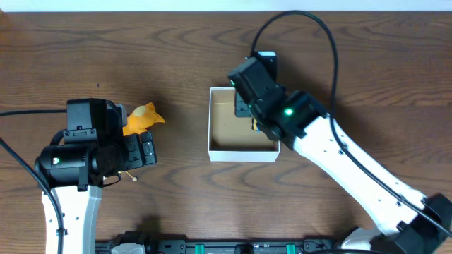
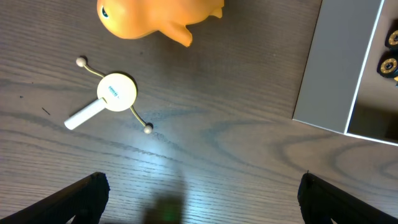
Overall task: Pack container
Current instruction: 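Carry the red fire truck with right gripper into the box, then lower fire truck beside the yellow truck, open right gripper, withdraw, then move right gripper down to the red-grey ball and grasp it, then carry the red ball with right gripper into the box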
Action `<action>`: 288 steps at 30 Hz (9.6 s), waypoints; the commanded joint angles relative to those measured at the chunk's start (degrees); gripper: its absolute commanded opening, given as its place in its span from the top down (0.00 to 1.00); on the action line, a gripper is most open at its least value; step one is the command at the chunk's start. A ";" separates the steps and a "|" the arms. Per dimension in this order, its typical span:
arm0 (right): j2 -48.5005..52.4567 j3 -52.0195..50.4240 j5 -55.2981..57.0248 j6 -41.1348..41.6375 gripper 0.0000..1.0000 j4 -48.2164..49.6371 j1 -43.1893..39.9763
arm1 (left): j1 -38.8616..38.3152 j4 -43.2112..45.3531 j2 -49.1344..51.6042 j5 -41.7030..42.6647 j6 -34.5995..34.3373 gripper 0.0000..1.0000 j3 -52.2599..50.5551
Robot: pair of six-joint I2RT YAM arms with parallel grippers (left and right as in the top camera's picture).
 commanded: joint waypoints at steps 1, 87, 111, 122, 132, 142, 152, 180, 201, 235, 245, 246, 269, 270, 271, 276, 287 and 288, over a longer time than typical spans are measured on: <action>2.60 2.71 1.73 2.40 0.99 0.11 0.76 | 0.24 -0.26 0.07 -0.07 -0.55 0.02 1.03; 20.79 6.75 0.28 9.22 0.67 -5.53 -0.44 | 0.24 -0.94 0.07 -0.09 -0.52 0.02 1.03; 20.81 6.67 -1.57 8.68 0.41 -5.49 -0.26 | 0.24 -1.09 0.07 -0.09 -0.52 0.02 1.03; 17.40 6.84 3.10 -1.44 0.85 -4.52 -0.26 | 0.24 -1.09 0.07 -0.09 -0.52 0.02 1.03; 7.28 6.84 5.03 4.68 0.84 -9.57 -5.29 | 0.24 -1.11 0.07 -0.09 -0.52 0.02 1.03; -5.46 6.82 -2.62 4.72 0.04 -28.55 -18.91 | 0.24 -1.25 0.07 -0.09 -0.52 0.02 1.03; -5.73 0.83 -10.60 3.15 0.01 -33.68 -28.39 | 0.24 -1.57 0.07 -0.09 -0.52 0.02 1.03; -5.68 -34.21 -18.29 -10.38 0.01 -0.70 -40.35 | 0.24 -1.57 0.07 -0.09 -0.52 0.02 1.03; -5.22 -37.70 -17.64 -12.72 0.01 8.24 -40.35 | 0.24 -1.81 0.07 -0.09 -0.52 0.02 1.03; -4.87 -43.28 -13.25 -11.58 0.51 10.60 -40.35 | 0.24 -2.40 0.07 -0.09 -0.52 0.02 1.03; -4.87 -43.36 -13.25 -11.58 0.90 10.64 -40.33 | 0.24 -2.40 0.07 -0.09 -0.52 0.02 1.03; -4.92 -43.32 -13.25 -11.58 0.98 10.64 -40.33 | 0.24 -2.40 0.07 -0.09 -0.52 0.02 1.03; -11.78 -11.80 -9.99 -12.11 0.99 -0.74 -14.40 | 0.24 -2.38 0.07 -0.09 -0.55 0.02 1.03; -11.74 -11.54 -9.44 -12.35 0.99 0.35 -12.28 | 0.24 -2.36 0.07 -0.09 -0.55 0.02 1.03; -11.74 -11.52 -9.09 -12.55 0.99 1.60 -10.16 | 0.24 -2.36 0.07 -0.09 -0.55 0.02 1.03; -9.79 -11.52 -6.73 -12.94 0.99 5.99 -1.75 | 0.24 -2.36 0.07 -0.09 -0.55 0.02 1.03; 1.36 -11.52 -5.31 -12.44 0.99 11.63 3.06 | 0.24 -2.38 0.07 -0.09 -0.55 0.02 1.03; 2.21 -11.52 -5.35 -12.44 0.99 12.00 3.06 | 0.24 -2.38 0.07 -0.09 -0.55 0.02 1.03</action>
